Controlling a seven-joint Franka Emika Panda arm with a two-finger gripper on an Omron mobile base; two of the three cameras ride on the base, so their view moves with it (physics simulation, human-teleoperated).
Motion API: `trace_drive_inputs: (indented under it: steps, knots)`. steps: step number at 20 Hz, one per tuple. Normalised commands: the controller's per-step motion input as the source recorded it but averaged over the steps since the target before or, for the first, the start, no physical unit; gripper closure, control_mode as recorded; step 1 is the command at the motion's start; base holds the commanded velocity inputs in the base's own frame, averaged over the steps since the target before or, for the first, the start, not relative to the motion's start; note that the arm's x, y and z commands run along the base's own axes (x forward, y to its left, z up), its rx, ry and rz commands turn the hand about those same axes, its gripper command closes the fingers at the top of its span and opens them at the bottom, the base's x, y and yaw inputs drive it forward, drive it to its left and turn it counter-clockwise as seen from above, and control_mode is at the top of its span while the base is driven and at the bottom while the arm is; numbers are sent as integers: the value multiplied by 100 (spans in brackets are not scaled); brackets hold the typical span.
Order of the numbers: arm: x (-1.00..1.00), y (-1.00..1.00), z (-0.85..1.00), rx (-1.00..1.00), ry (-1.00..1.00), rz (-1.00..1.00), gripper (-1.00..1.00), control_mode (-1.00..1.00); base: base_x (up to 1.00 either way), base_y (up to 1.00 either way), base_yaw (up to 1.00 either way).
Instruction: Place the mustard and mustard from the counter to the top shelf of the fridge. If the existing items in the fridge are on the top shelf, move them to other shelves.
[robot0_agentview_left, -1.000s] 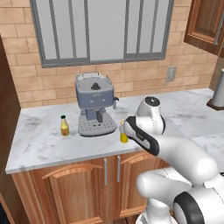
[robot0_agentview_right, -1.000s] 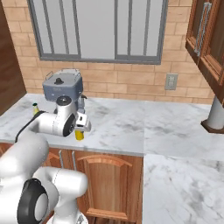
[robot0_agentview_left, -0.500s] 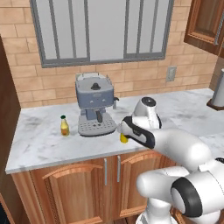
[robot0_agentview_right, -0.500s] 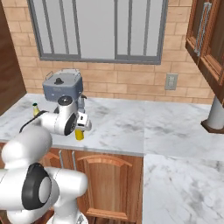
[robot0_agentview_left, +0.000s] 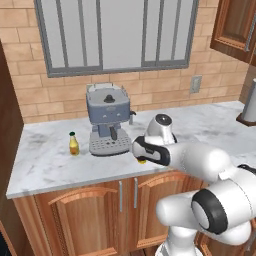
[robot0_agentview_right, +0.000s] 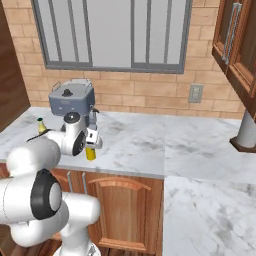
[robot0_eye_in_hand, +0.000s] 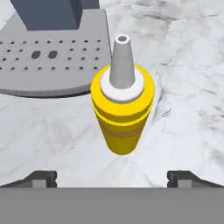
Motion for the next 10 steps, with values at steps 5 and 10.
trace_drive_inputs:
  steps: [5,10]
  knots:
    - [22,0,-3,0,0,0,-100,-100,0,0,0]
    - [23,0,0,0,0,0,-100,-100,0,0,0]
